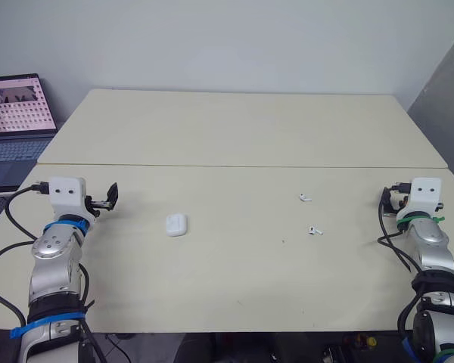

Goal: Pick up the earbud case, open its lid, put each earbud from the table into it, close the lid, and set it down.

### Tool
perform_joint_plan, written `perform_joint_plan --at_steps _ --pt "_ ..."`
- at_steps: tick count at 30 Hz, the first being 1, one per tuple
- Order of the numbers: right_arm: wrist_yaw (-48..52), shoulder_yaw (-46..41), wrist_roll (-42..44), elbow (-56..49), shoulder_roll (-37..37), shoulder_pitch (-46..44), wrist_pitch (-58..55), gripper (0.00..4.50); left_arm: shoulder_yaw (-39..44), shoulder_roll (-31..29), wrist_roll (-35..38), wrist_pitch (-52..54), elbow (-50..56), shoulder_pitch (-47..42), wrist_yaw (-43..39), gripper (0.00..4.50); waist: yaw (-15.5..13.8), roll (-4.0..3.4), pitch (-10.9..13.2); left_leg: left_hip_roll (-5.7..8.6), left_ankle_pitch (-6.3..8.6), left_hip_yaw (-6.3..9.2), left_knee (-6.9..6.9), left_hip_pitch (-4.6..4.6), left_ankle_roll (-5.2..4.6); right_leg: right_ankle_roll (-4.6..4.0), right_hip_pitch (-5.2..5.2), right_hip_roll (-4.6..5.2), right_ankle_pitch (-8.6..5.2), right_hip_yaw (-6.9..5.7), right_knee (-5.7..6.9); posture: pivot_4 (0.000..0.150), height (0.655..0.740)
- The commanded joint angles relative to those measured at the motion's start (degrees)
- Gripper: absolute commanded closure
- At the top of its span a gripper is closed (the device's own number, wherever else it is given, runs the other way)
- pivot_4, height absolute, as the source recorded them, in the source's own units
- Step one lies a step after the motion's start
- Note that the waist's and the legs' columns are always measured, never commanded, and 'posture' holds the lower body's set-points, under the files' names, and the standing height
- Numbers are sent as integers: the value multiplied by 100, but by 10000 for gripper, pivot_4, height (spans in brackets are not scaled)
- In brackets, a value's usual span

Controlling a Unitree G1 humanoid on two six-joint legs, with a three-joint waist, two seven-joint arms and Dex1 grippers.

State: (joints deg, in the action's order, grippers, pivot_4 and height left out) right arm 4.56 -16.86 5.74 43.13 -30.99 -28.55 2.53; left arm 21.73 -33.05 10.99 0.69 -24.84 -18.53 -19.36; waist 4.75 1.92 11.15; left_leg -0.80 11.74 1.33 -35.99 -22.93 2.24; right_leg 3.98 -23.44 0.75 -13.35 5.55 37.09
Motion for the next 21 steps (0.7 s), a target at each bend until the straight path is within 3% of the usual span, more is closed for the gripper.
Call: perform_joint_plan --at_steps 1,21 --pt "-37 -94 0 -291 -136 17 27 0 140 -160 85 -61 200 -30 -35 162 0 0 0 0 0 0 0 0 0 0 0 0 0 0 0 1500 7400" --pt "-248 -161 21 -694 -101 257 -122 0 203 -374 375 -46 108 -180 -422 162 0 0 0 0 0 -1 0 0 0 0 0 0 0 1 0 1500 7400"
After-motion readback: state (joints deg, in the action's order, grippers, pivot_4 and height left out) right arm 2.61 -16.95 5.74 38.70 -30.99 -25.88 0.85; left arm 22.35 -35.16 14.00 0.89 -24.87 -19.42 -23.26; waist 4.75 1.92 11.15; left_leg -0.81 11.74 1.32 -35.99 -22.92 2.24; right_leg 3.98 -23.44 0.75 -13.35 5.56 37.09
